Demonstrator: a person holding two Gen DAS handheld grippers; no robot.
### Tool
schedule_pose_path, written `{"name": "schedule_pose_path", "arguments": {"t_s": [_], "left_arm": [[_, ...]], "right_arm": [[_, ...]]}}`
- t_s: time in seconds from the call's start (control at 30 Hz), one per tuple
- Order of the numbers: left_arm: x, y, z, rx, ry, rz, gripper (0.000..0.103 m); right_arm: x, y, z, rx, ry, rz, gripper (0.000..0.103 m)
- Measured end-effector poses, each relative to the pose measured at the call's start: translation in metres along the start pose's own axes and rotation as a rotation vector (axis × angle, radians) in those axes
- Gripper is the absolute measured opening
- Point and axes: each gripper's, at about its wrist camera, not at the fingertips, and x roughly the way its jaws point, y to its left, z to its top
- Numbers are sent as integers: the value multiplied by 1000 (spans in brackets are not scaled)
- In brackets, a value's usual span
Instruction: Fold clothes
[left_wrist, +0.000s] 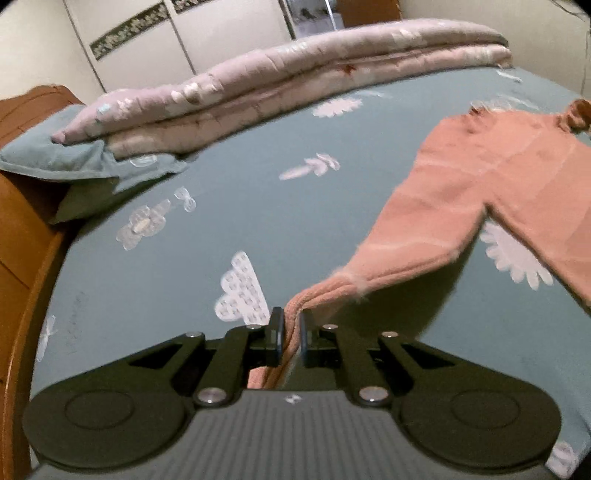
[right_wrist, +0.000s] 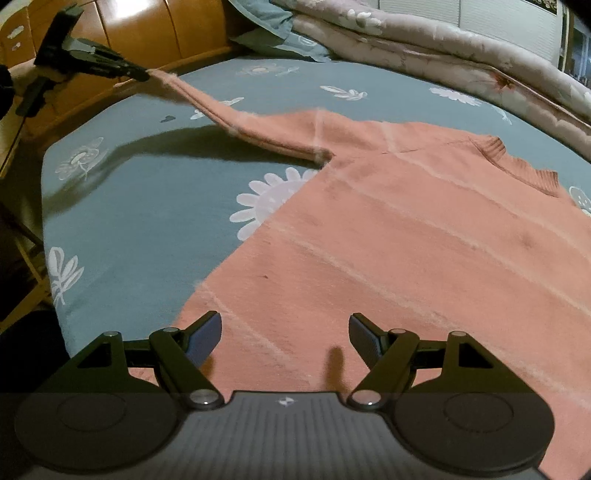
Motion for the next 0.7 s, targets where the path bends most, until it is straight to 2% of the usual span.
{"name": "schedule_pose_path", "arguments": {"t_s": [0.2,0.23,0.3,0.33,0.4,0.47,0.53,0.6,0.7], "left_arm": [[44,-14,-39,26,184,-47,10],[50,-18,-45,16,209,-71,17],[56,-23,-54,6,242,-105,18],[58,-25,-58,-1,267,-133,27],[52,-21,-65,-6,314,-199,36],[40,-7,-70,-54,308,-193,37],[24,17,-74,-189,237,-159,46],[13,39,-80,-335,138,-79,53],[26,47,-86,-397,125,8,52]], "right_arm": [[-2,0,-2,0,1,-3,80],[-3,0,-2,0,1,-4,80],[-4,-1,-1,-2,2,-12,80],[-4,-1,-1,-3,3,-17,80],[-6,-2,-1,-5,4,-25,80],[-8,-4,-1,-2,0,-25,80],[-8,-6,-1,10,-5,-18,80],[-6,-6,0,23,-6,-10,80],[-3,-1,0,23,2,1,80]]}}
